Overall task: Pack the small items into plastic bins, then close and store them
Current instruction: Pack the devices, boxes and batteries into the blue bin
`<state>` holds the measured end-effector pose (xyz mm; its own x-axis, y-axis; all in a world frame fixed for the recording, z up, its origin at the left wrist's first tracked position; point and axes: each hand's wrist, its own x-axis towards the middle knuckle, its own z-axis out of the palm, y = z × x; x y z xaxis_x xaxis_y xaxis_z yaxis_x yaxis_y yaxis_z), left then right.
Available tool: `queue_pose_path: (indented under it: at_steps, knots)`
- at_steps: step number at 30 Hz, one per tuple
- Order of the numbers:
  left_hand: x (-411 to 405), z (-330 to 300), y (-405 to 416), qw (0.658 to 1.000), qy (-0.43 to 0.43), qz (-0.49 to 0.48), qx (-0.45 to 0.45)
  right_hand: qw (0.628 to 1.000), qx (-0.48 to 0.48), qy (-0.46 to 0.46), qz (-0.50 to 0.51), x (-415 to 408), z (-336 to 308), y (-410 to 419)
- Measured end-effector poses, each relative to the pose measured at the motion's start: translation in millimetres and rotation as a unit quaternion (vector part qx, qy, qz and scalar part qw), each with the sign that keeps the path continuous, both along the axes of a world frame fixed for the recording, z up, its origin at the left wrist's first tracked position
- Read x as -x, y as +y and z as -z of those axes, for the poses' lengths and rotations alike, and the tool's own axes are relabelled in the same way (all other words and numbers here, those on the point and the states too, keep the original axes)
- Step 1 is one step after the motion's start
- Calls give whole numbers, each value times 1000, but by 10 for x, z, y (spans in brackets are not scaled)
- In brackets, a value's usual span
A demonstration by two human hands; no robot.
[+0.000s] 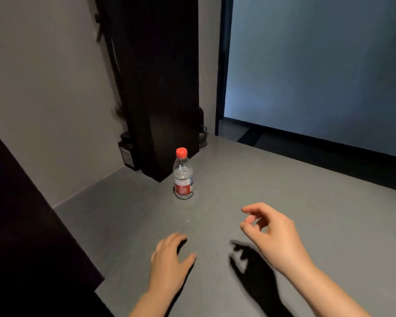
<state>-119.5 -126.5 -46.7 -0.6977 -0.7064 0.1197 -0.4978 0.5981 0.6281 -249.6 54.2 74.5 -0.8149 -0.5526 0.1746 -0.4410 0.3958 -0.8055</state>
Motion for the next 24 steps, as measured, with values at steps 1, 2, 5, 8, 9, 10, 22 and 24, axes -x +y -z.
queue_pose_path:
  at_steps: [1, 2, 5, 8, 9, 10, 22, 24]
  knots:
    - [-47, 40, -124, 1000, -18, -1, 6, 1000, -13, -3, -14, 49, 41, -249]
    - [-74, 66, -237, 999, -35, 2, 16, 999, -28, -1, -26, 108, 73, -496]
    - [-79, 84, -513, 997, -64, 28, 34, 998, -51, 20, -44, 308, 114, -1199]
    - [-18, 79, -695, 994, -75, 65, 39, 998, -46, 22, -36, 474, 132, -1785]
    - [3, 85, -729, 994, -74, 74, 43, 998, -49, 17, -36, 525, 150, -1936]
    - [25, 92, -748, 993, -74, 81, 47, 998, -54, 8, -43, 569, 171, -2061]
    - [122, 52, -602, 989, -95, 101, 54, 999, 23, -22, 5, 511, 407, -1661]
    - [171, 17, -448, 988, -93, 113, 51, 993, 83, -63, 53, 408, 431, -1270]
